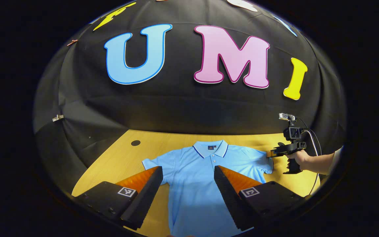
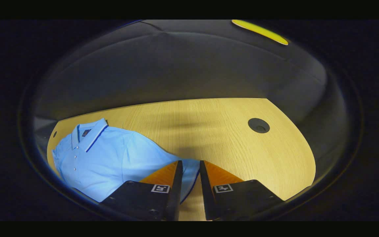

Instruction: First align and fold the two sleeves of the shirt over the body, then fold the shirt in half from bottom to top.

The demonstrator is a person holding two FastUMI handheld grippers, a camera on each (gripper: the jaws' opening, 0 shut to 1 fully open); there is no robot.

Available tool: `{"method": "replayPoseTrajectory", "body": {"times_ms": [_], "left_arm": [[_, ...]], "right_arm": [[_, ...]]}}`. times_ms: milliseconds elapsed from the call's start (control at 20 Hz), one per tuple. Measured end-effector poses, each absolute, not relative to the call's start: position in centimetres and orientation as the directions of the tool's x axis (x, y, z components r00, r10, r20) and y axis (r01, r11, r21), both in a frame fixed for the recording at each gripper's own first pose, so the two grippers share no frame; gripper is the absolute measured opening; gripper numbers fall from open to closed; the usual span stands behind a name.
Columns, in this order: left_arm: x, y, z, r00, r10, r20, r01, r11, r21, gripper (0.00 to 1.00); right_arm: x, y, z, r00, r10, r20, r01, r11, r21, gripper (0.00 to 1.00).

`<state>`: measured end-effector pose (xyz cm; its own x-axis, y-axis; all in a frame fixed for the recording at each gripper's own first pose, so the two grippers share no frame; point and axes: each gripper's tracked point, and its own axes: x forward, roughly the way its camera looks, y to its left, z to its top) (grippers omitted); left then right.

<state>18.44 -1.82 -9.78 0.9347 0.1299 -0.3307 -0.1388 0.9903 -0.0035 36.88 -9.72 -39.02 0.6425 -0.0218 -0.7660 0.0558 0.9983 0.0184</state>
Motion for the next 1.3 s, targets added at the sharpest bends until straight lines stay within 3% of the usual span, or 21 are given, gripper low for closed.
{"method": "replayPoseTrajectory", "body": {"times_ms": [50, 100, 300, 400, 550, 600, 750, 850, 900, 950, 1000, 1050, 1100, 1200, 1250, 1300], "left_arm": [[18.3, -1.6, -9.9, 0.934, 0.135, -0.330, -0.143, 0.990, 0.000, 0.99], [18.2, -1.5, -9.9, 0.933, 0.141, -0.330, -0.149, 0.989, 0.002, 0.99], [17.4, -0.9, -10.0, 0.930, 0.159, -0.332, -0.170, 0.985, -0.004, 0.99], [17.0, -0.3, -10.0, 0.929, 0.169, -0.329, -0.179, 0.984, 0.000, 0.99], [16.5, 0.5, -10.0, 0.927, 0.183, -0.327, -0.197, 0.980, -0.011, 0.99], [16.4, 0.8, -9.9, 0.928, 0.186, -0.324, -0.202, 0.979, -0.017, 0.99], [15.7, 1.3, -10.3, 0.927, 0.189, -0.324, -0.210, 0.977, -0.032, 0.99], [15.1, 1.8, -10.5, 0.927, 0.188, -0.325, -0.211, 0.977, -0.038, 0.99], [14.8, 2.0, -10.5, 0.928, 0.188, -0.322, -0.212, 0.976, -0.041, 0.99], [14.5, 2.3, -10.5, 0.928, 0.189, -0.320, -0.214, 0.976, -0.043, 0.99], [14.1, 2.7, -10.6, 0.928, 0.194, -0.319, -0.218, 0.975, -0.043, 0.99], [13.8, 3.1, -10.7, 0.927, 0.198, -0.319, -0.224, 0.974, -0.046, 0.99], [13.5, 3.6, -10.7, 0.926, 0.204, -0.317, -0.231, 0.971, -0.052, 0.99], [13.2, 4.7, -10.9, 0.924, 0.216, -0.315, -0.249, 0.966, -0.066, 0.99], [13.1, 5.2, -10.9, 0.924, 0.221, -0.313, -0.255, 0.964, -0.072, 0.99], [13.2, 5.9, -11.0, 0.924, 0.226, -0.310, -0.261, 0.963, -0.074, 0.99]], "right_arm": [[37.2, -9.6, -38.9, 0.644, -0.031, -0.764, 0.060, 0.998, 0.009, 0.14], [37.2, -9.3, -38.9, 0.644, -0.025, -0.765, 0.052, 0.999, 0.012, 0.09], [37.4, -8.3, -38.9, 0.645, 0.002, -0.764, 0.054, 0.997, 0.048, 0.01], [37.3, -7.6, -38.2, 0.649, 0.014, -0.761, 0.057, 0.996, 0.067, 0.07], [38.1, -6.3, -35.9, 0.685, 0.021, -0.728, 0.041, 0.997, 0.068, 0.07], [38.3, -5.4, -35.1, 0.694, 0.029, -0.719, 0.028, 0.997, 0.067, 0.01], [39.0, -1.6, -32.0, 0.726, 0.074, -0.683, -0.024, 0.996, 0.082, 0.01], [39.4, 1.8, -30.1, 0.743, 0.112, -0.659, -0.062, 0.993, 0.099, 0.07], [39.3, 3.5, -29.4, 0.746, 0.130, -0.653, -0.081, 0.991, 0.104, 0.01], [39.1, 5.4, -29.0, 0.745, 0.150, -0.650, -0.105, 0.989, 0.107, 0.12], [38.7, 7.5, -28.8, 0.740, 0.172, -0.650, -0.131, 0.985, 0.112, 0.01], [38.2, 9.8, -28.8, 0.732, 0.196, -0.653, -0.159, 0.980, 0.117, 0.01], [37.6, 11.5, -29.0, 0.726, 0.211, -0.654, -0.183, 0.977, 0.112, 0.12], [35.7, 16.0, -29.3, 0.702, 0.264, -0.661, -0.248, 0.961, 0.120, 0.02], [34.6, 18.2, -29.4, 0.685, 0.300, -0.664, -0.290, 0.948, 0.128, 0.08], [33.5, 20.5, -29.4, 0.666, 0.344, -0.661, -0.336, 0.931, 0.145, 0.30]]}}
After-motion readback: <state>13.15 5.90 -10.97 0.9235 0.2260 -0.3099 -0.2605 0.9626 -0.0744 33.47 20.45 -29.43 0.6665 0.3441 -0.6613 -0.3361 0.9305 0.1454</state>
